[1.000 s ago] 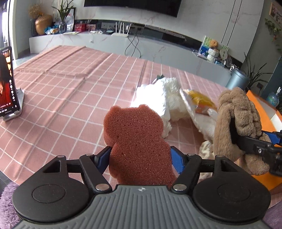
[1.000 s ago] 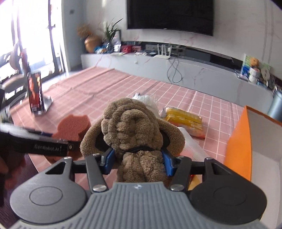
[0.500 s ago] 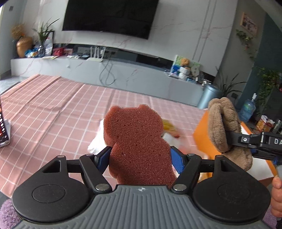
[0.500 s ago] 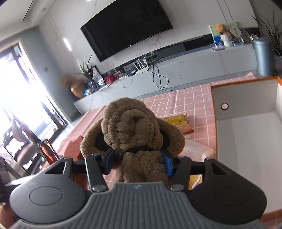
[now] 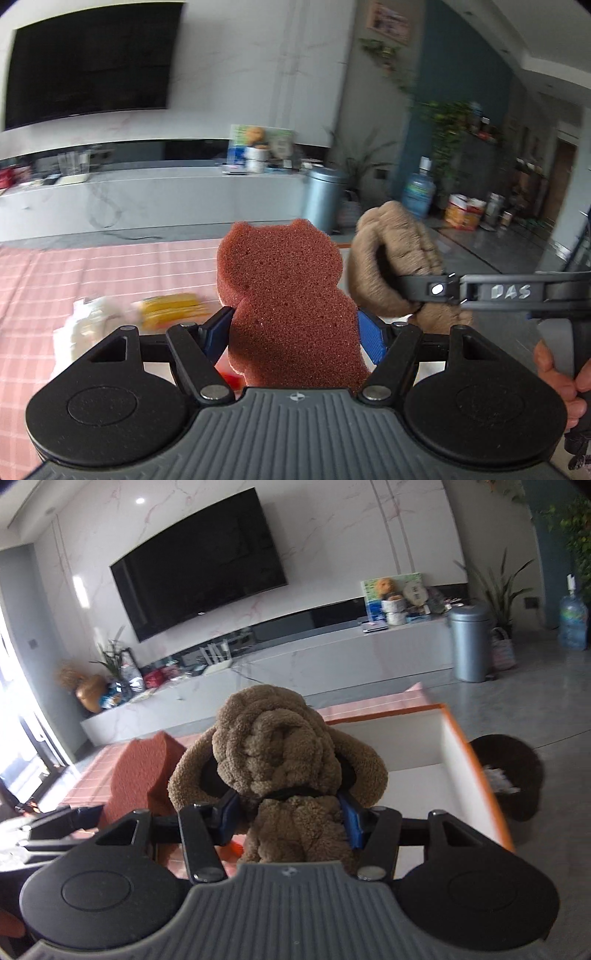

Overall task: Organize soft objects
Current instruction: 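Carry the sponge into the orange box with the left tool while the right tool drops the plush there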

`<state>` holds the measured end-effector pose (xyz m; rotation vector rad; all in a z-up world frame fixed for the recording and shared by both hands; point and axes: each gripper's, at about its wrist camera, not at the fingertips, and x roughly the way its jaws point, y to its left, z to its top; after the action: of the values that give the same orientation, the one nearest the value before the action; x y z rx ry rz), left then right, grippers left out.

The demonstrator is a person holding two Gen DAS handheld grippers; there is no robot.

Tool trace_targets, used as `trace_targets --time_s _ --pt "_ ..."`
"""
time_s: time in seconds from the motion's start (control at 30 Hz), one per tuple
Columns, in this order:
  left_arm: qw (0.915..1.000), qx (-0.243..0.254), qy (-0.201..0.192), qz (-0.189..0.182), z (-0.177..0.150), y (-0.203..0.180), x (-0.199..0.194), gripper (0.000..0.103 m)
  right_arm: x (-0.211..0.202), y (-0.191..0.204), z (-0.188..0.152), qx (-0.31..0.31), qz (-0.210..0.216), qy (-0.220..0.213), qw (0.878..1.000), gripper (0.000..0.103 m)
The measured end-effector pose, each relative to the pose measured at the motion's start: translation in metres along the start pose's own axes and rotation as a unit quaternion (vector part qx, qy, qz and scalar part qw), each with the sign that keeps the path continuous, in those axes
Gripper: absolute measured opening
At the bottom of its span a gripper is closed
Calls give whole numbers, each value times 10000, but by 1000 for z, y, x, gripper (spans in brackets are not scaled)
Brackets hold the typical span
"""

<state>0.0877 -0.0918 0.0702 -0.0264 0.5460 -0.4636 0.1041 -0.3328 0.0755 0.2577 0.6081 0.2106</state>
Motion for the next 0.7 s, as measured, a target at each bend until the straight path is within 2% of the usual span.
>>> trace_targets --time_s 0.17,0.3,0.47,0.53,0.6,0.7 --pt "9985 281 319 -347 7 -28 30 81 -6 -28 4 -337 -680 344 9965 55" --pt "9942 310 851 -576 13 -43 58 81 6 -52 10 -558 -1066 853 9891 55" --pt "9843 499 1522 -740 19 -54 88 81 34 -65 15 -1028 -1111 1620 9751 55" --pt "9801 679 1739 -669 18 -61 98 80 47 -68 15 -1242 -1034 1951 9674 55" --pt "9756 961 1887 -580 14 -67 105 81 60 -70 11 -1547 -1130 2232 9558 55" --pt "9688 1056 2154 -624 11 -69 122 81 80 -75 6 -1865 -1118 2618 9403 55"
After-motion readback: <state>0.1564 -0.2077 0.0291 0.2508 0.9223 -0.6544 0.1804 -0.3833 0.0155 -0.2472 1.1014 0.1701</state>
